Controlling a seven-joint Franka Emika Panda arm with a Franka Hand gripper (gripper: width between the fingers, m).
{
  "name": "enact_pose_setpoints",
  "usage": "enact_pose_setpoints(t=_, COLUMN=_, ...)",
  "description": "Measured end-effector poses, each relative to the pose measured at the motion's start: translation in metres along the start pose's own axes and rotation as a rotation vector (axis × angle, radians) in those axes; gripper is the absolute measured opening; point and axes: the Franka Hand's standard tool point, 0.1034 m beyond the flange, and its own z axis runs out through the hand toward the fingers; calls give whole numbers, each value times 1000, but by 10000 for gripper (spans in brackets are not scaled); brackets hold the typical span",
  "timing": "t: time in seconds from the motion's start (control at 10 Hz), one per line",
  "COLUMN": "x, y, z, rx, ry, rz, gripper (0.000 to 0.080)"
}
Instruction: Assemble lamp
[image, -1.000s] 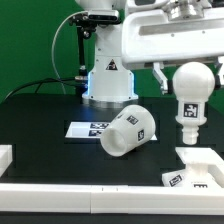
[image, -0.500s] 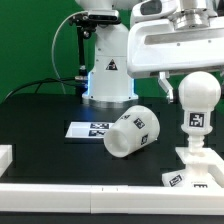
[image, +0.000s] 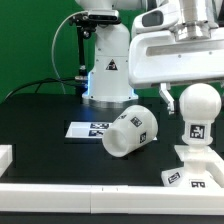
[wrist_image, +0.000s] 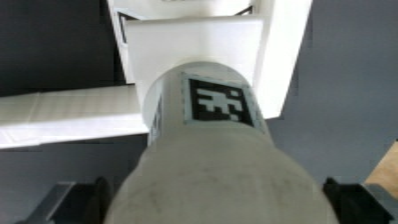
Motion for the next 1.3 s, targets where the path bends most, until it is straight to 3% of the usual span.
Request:
enact_pose_setpoints(t=0.6, x=-1, y=-1, z=3, rx=-8, ry=20, rz=-33, gripper=582)
enact_pose_setpoints(t=0.7, x=-1, y=-1, z=3, rx=-8, ry=20, rz=-33, gripper=679)
enact_pose_setpoints(t=0.9, x=-3, y=-2, z=4, rx=-6, ry=1, rz=-33, gripper=696)
enact_pose_setpoints(t=1.1, x=1, y=-9, z=3, rx=7, ry=-92, rz=-18, gripper=698)
enact_pose_setpoints(t=1.3, x=12, y=-6, z=2, rx=18, ry=-261, rz=0, gripper=698)
